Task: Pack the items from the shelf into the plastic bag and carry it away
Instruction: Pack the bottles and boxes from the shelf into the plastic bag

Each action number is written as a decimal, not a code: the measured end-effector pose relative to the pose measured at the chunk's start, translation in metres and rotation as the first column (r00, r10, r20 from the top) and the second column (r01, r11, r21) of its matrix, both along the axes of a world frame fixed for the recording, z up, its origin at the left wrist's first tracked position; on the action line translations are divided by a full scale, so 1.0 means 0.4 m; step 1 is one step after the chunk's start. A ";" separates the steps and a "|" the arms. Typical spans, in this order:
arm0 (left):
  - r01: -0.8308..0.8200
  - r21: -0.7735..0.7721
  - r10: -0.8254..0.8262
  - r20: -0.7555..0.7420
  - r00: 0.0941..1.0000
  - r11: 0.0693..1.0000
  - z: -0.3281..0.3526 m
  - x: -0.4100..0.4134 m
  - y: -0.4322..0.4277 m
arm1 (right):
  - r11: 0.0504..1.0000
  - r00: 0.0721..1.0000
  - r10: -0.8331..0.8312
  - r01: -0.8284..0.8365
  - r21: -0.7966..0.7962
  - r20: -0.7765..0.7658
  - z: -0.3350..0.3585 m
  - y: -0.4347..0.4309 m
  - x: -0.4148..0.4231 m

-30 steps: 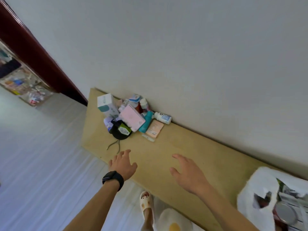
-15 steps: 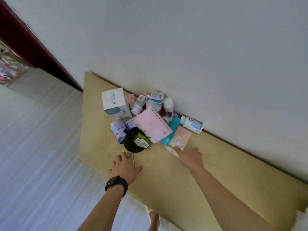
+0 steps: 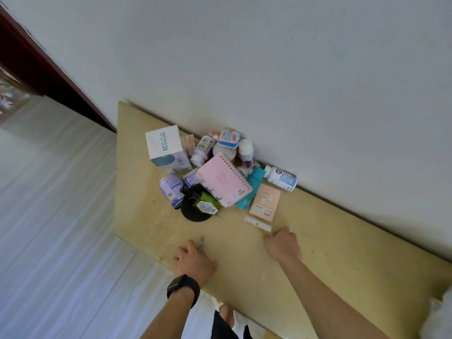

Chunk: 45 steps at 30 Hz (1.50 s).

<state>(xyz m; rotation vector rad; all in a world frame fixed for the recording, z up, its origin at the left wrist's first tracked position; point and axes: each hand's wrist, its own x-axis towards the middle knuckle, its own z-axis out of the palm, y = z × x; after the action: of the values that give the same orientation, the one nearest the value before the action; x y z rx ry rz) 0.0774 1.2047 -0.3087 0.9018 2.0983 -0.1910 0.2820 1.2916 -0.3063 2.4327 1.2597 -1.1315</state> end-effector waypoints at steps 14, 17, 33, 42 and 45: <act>-0.233 0.055 0.203 0.321 0.925 0.971 0.034 -0.009 0.014 | 0.972 0.971 -0.221 0.227 0.061 -0.089 -0.050 0.125 -0.028; -0.397 0.008 0.352 0.447 0.822 0.918 0.071 0.026 0.039 | 0.971 0.968 -0.213 0.224 0.080 -0.130 -0.034 0.071 0.013; -0.595 0.040 0.427 0.657 0.621 0.803 0.213 0.158 0.065 | 0.918 0.935 0.354 -0.346 0.195 -0.005 0.013 -0.005 0.131; -0.569 0.133 0.382 0.616 0.689 0.812 0.262 0.164 0.063 | 0.893 0.908 0.399 -0.416 0.169 0.126 -0.012 -0.163 0.136; -0.545 0.058 0.367 0.678 0.637 0.837 0.281 0.225 0.057 | 0.973 0.965 0.216 -0.226 0.049 0.148 0.012 -0.255 0.223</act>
<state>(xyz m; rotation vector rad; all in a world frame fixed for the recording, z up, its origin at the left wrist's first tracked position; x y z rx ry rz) 0.1674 1.2275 -0.1965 0.4311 1.6214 0.6141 0.3714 1.1895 -0.3017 2.2980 1.4983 -0.8552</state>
